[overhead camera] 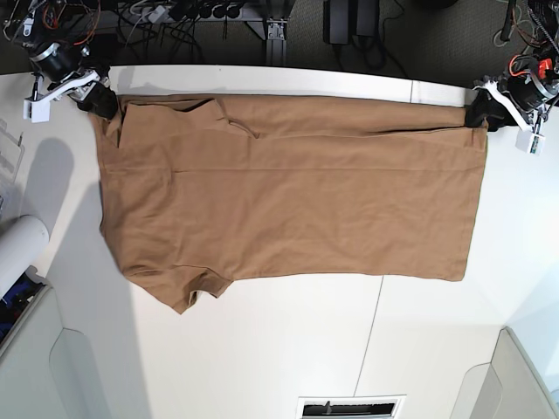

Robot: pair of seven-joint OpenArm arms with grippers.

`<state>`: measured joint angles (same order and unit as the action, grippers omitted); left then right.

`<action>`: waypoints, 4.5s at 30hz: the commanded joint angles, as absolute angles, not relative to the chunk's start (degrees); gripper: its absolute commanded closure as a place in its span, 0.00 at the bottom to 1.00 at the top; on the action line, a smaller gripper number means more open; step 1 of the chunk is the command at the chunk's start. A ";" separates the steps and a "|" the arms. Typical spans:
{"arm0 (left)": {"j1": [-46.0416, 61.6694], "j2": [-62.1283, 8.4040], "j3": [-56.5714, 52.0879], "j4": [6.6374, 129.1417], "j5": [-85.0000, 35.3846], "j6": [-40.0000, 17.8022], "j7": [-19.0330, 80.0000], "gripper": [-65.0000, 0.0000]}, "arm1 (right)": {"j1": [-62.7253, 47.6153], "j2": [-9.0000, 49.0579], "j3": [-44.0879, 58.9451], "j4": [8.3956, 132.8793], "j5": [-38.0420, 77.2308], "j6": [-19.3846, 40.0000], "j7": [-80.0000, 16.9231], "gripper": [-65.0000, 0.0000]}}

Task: Layout the t-shirt on the table in an organized manner, then fold the t-shirt properly
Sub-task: 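Release the fold and grasp the shirt's hem edge with both grippers, then fold the hem edge with both grippers over onto the folded shoulder edge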

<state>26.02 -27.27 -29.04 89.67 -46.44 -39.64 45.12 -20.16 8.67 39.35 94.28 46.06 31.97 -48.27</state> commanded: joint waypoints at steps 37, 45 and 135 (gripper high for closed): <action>-21.98 -34.28 -10.50 47.40 -37.43 -37.04 30.61 0.35 | 26.09 17.80 26.48 52.23 25.63 31.68 -32.64 0.44; -27.35 -33.95 -5.43 35.73 -34.39 -35.70 22.92 0.35 | 26.13 17.76 26.48 52.07 24.56 31.68 -31.92 0.44; -2.37 -39.83 -4.14 70.54 -52.27 -40.00 45.67 1.00 | -3.22 20.45 28.80 88.18 40.95 31.92 -42.87 0.45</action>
<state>-1.58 -38.57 -3.60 69.76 -51.46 -39.48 46.57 -4.32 19.75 28.56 87.11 39.99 31.83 -44.38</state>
